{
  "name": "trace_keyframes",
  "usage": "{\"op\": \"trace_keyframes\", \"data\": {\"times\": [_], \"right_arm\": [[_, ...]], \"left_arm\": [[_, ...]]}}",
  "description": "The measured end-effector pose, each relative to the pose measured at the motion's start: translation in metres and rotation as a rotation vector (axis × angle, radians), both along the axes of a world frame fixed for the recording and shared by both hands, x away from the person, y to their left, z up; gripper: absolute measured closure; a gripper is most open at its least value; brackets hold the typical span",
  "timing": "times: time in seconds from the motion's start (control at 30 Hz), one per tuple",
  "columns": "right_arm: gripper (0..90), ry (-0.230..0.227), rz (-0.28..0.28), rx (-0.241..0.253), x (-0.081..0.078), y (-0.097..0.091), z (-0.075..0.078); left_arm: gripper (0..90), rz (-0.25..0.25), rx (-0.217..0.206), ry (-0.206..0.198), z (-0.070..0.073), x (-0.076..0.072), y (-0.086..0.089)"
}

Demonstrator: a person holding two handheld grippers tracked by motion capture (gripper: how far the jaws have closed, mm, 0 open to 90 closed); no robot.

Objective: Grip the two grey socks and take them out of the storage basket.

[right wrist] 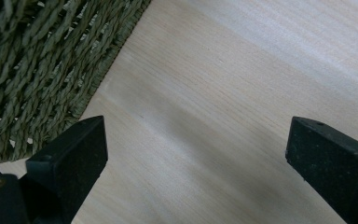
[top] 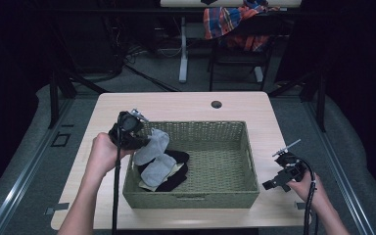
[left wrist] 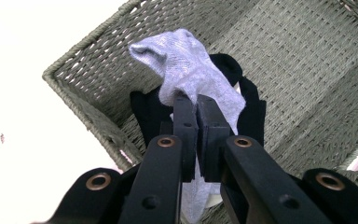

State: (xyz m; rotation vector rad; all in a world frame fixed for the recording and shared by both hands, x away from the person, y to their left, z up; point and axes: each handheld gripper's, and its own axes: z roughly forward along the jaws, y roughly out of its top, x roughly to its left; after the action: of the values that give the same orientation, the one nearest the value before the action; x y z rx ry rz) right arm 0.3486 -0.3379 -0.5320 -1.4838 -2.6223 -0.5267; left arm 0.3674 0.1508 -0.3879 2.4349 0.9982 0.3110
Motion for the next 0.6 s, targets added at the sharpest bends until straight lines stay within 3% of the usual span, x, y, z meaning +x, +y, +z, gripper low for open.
{"op": "trace_keyframes", "data": {"times": [0.13,0.33,0.4,0.57,0.6], "right_arm": [[4.8,-0.011,-0.024,0.007,-0.001,0.001,-0.001],[4.8,-0.008,-0.013,0.018,-0.001,0.001,-0.002],[4.7,0.006,0.016,-0.001,0.001,0.000,-0.001],[4.4,0.004,0.019,-0.014,0.001,0.000,-0.001],[4.4,0.006,0.007,0.008,0.000,0.000,-0.002]], "left_arm": [[88.2,0.017,-0.011,-0.010,0.004,-0.001,0.006],[88.2,0.041,-0.022,-0.029,0.012,-0.004,0.014],[88.2,0.043,-0.023,-0.027,0.014,-0.005,0.017],[88.2,0.068,-0.043,-0.044,0.023,-0.008,0.028],[88.2,0.074,-0.047,-0.051,0.025,-0.009,0.031]]}}
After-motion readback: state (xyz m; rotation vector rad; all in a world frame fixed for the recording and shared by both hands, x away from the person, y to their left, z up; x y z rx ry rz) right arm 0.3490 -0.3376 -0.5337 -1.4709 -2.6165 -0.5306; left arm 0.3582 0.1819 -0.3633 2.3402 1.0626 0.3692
